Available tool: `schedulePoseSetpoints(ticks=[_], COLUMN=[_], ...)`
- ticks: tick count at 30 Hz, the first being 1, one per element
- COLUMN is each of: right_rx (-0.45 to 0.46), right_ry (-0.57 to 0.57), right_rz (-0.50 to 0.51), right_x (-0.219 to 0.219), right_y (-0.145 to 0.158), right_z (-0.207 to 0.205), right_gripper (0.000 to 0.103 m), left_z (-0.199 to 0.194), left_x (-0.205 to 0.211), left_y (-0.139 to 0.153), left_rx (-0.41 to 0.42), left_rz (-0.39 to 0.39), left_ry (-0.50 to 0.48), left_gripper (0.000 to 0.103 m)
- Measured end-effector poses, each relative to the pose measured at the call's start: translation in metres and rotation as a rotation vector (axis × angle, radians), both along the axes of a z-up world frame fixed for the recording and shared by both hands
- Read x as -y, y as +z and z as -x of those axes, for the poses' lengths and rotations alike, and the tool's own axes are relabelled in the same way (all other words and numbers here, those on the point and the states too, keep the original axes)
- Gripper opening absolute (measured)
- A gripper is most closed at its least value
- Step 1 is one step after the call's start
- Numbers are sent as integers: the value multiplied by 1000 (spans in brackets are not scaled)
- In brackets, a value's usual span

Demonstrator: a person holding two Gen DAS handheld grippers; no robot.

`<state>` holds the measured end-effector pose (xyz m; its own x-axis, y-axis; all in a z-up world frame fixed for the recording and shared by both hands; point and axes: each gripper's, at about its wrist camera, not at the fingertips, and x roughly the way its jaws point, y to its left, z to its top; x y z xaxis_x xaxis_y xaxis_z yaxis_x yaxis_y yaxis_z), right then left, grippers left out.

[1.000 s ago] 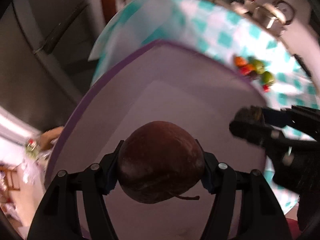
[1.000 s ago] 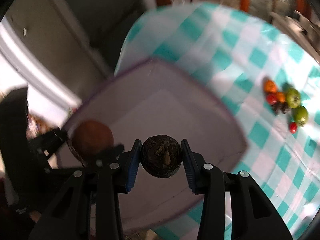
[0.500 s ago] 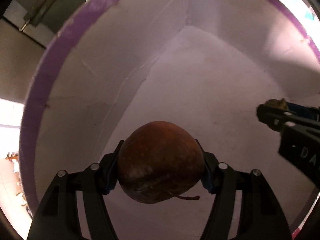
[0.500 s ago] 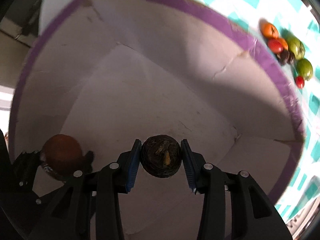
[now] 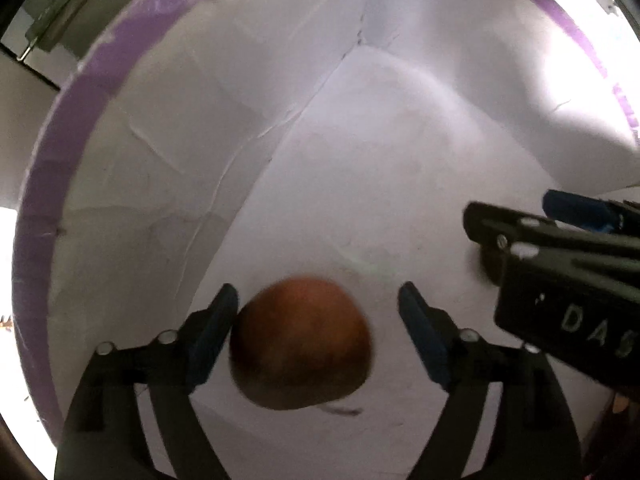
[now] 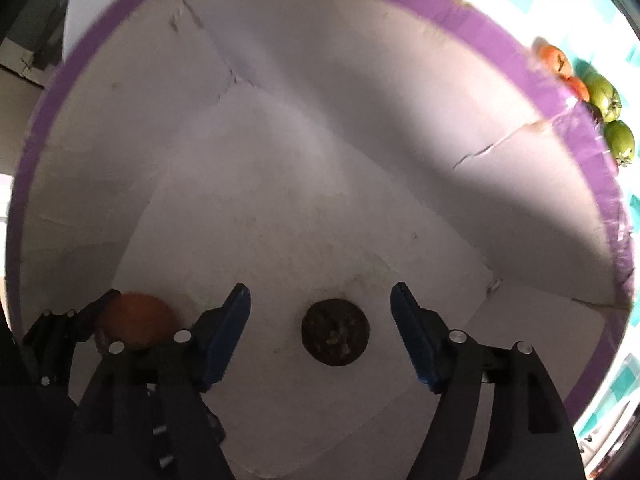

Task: Organize fruits
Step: 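Carry both fruits into the white box and open both tools to release them, then grasp the red cherry tomato with the left tool while the right tool grasps a green tomato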

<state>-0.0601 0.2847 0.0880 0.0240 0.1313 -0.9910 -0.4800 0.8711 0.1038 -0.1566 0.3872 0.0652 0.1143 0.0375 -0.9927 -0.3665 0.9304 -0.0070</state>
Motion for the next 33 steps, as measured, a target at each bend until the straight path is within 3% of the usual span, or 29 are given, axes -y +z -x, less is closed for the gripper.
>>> schedulePoseSetpoints(ticks=[3, 8, 9, 13, 17, 20, 21, 25, 30, 33], right_rx=[51, 161, 197, 323, 417, 450, 447, 450, 420, 364], right_ry=[-20, -46, -59, -107, -165, -226, -237, -249, -272, -317], right_rz=[-103, -353, -421, -604, -636, -568, -540, -469, -370, -320], right_x=[15, 52, 64, 101, 156, 199, 212, 282, 374, 413], right_y=[22, 62, 73, 119, 135, 126, 120, 98, 54, 27], right_z=[4, 18, 20, -1, -21, -43, -49, -61, -82, -88], right_gripper=[71, 74, 74, 81, 88, 88, 88, 88, 88, 88], left_z=[8, 36, 44, 56, 43, 35, 30, 2, -44, -71], left_x=[-2, 2, 6, 26, 67, 125, 147, 218, 306, 338], left_y=[15, 67, 81, 127, 184, 205, 208, 208, 164, 133], left_rx=[96, 385, 448, 619, 741, 724, 716, 658, 498, 431], left_rz=[6, -45, -84, -232, -391, -518, -518, -444, -278, -263], left_ry=[-5, -26, -35, -55, -61, -44, -48, -79, -184, -251], left_gripper=[84, 88, 94, 100, 101, 101, 101, 101, 101, 101])
